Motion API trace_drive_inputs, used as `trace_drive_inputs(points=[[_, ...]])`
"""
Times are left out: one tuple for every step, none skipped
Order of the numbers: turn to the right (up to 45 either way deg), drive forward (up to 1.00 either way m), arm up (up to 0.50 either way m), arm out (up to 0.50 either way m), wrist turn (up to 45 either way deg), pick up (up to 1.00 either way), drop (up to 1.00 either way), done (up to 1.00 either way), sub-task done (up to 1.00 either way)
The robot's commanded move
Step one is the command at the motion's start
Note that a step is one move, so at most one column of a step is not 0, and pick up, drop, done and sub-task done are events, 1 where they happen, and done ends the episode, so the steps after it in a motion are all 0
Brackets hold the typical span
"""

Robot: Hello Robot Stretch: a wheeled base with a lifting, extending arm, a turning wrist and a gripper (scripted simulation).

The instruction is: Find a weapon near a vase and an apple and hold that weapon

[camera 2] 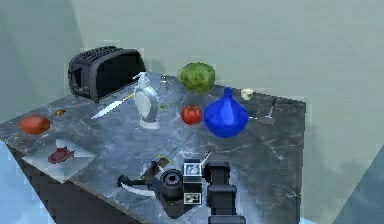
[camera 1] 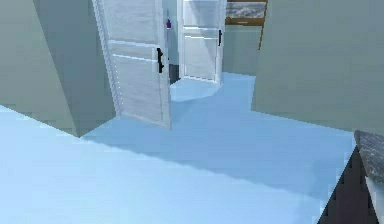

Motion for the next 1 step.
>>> trace_drive_inputs(points=[[0.0,0.0,0.0,0.0,0.0,1.0,0.0,0.0,0.0]])
